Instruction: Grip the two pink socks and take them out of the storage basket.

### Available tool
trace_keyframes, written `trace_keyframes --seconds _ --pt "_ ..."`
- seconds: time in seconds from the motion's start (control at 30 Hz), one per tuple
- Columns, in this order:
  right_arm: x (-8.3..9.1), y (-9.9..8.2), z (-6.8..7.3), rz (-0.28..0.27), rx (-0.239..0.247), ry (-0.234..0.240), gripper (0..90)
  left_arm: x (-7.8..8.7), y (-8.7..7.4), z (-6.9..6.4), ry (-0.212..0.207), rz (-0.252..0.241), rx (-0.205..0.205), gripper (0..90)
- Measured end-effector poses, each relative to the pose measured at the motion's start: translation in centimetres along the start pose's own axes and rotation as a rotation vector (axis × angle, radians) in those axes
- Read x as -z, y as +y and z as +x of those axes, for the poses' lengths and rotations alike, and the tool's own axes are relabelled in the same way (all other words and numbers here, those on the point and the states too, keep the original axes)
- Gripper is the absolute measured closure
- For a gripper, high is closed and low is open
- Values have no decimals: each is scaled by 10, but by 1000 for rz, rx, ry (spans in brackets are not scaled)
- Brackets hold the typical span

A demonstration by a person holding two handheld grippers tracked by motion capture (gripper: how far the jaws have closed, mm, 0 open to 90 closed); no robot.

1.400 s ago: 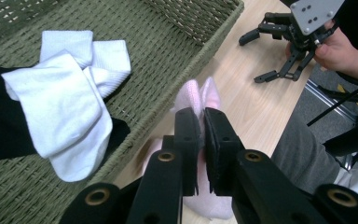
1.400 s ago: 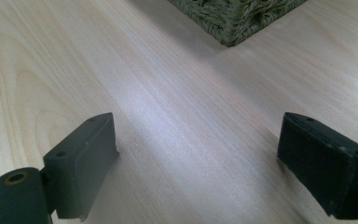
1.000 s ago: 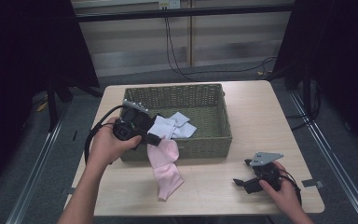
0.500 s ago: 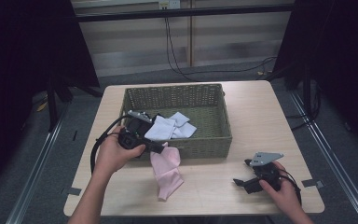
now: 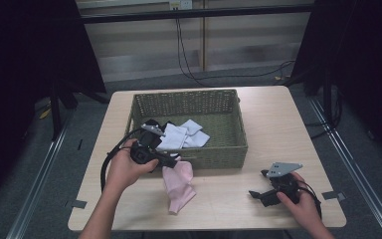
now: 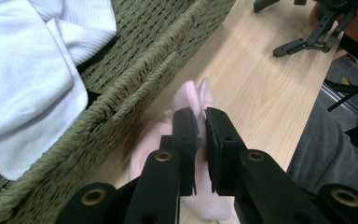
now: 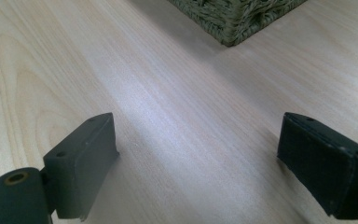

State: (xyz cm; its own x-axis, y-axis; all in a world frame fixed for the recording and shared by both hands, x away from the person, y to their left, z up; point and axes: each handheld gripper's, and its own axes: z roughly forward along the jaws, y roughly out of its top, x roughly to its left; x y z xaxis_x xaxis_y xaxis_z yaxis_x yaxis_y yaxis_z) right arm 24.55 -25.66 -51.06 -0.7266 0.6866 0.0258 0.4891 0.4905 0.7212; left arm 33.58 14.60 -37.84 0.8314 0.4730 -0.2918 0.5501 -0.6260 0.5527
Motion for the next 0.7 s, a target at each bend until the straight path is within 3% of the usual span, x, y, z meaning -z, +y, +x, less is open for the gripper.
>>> trace_keyframes --seconds 0.23,0.33,0.37,0.57,0.6,0.7 --pt "0 0 1 2 -3 2 111 -10 -4 0 -17 -13 14 770" --pt "0 0 0 3 1 3 110 -10 -4 0 18 0 -21 596" --pt "0 0 0 3 1 3 110 -10 -4 -1 17 -24 4 581" --pt "0 0 1 2 -4 3 111 -6 -6 1 39 -53 8 484" --pt "0 0 1 2 -4 3 111 -4 -7 2 43 -44 -14 484" --pt "0 0 1 2 -3 3 110 -4 -13 2 65 -66 -2 417"
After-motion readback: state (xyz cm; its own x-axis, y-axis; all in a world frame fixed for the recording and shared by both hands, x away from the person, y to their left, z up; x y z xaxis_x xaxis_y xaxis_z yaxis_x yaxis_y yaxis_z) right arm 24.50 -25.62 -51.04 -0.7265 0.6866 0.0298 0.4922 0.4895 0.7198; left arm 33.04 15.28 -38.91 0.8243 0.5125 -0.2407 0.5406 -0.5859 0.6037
